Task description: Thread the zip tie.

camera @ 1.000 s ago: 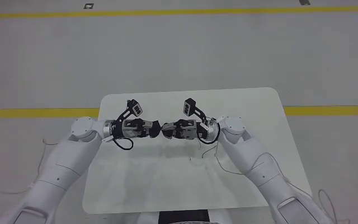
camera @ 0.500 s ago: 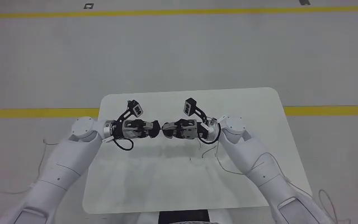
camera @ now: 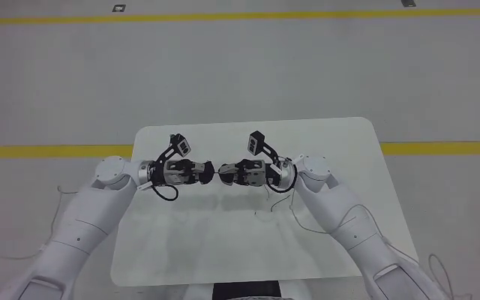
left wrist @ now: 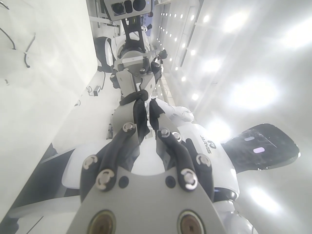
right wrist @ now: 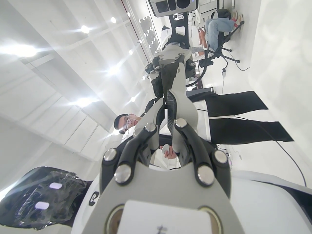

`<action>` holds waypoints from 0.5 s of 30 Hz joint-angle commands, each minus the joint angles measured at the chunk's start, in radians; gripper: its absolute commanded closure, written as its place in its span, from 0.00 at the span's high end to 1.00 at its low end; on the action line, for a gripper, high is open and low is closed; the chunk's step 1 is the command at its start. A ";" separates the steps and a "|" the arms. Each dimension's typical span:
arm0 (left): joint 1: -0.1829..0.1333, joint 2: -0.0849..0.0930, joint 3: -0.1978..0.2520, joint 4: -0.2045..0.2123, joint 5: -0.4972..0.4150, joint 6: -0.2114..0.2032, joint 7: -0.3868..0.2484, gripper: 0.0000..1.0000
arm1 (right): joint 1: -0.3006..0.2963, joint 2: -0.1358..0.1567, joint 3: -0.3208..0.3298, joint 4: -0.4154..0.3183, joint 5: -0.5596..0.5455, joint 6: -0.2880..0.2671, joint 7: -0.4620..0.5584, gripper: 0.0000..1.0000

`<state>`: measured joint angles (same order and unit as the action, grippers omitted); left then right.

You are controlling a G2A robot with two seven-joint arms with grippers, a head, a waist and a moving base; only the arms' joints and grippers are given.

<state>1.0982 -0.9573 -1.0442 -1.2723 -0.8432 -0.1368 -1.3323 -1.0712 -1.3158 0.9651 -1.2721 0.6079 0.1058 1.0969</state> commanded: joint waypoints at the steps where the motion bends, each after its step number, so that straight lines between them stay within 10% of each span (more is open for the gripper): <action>1: 0.000 0.000 0.000 0.001 0.001 0.001 0.000 0.07 | 0.000 0.001 -0.001 -0.001 0.000 0.001 -0.001 0.00; 15: -0.004 -0.003 0.009 0.001 0.008 0.002 -0.004 0.05 | 0.004 0.000 -0.015 0.004 0.011 0.001 -0.007 0.00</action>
<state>1.0942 -0.9606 -1.0354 -1.2710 -0.8365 -0.1348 -1.3355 -1.0682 -1.3157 0.9510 -1.2687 0.6184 0.1070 1.0905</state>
